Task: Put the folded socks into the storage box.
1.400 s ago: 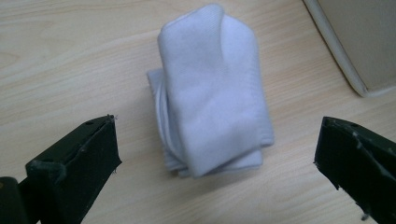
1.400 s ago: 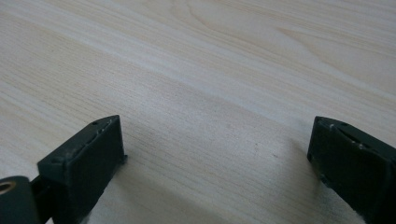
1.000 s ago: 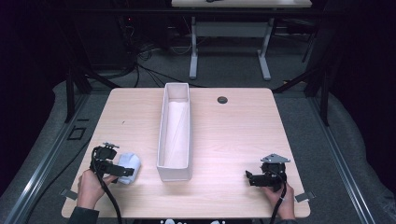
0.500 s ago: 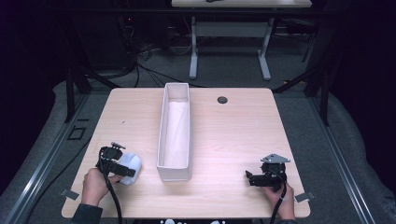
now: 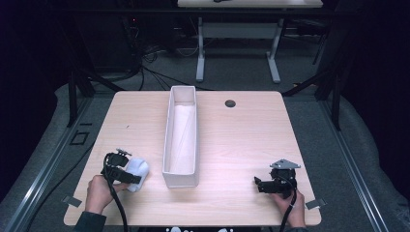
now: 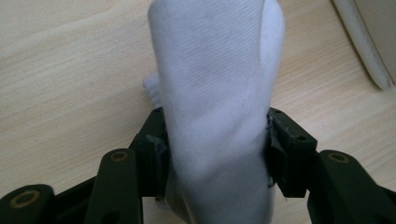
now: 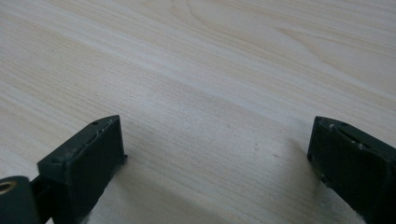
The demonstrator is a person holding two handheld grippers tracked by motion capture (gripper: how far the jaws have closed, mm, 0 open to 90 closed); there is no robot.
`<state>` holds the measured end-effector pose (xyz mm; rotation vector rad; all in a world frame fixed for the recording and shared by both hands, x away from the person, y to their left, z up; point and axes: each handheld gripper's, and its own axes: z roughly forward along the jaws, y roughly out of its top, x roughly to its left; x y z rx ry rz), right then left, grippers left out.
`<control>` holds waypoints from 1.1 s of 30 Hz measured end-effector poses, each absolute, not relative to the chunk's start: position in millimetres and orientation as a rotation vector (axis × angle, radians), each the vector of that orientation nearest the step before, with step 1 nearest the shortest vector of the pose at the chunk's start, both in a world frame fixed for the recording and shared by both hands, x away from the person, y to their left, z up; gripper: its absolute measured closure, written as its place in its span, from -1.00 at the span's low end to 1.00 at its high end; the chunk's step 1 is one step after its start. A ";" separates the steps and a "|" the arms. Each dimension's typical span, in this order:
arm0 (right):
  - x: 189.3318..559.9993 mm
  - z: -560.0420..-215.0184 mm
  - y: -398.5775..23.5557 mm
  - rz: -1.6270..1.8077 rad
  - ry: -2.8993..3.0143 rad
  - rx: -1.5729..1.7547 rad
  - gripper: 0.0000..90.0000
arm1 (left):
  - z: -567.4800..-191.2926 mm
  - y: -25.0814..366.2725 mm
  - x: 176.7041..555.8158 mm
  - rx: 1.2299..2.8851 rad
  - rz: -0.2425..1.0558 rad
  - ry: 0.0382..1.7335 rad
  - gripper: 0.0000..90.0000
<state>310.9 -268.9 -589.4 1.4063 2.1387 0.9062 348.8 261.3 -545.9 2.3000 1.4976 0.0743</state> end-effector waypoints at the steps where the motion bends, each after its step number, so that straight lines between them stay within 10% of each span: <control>1: 310.9 -589.4 -268.9 0.906 2.139 1.407 -0.93 | -545.9 261.0 348.7 2.299 0.076 1.495 0.08; 33: 310.8 -589.4 -268.9 0.906 2.138 1.407 -0.93 | -529.3 261.3 339.3 2.273 0.113 1.458 0.15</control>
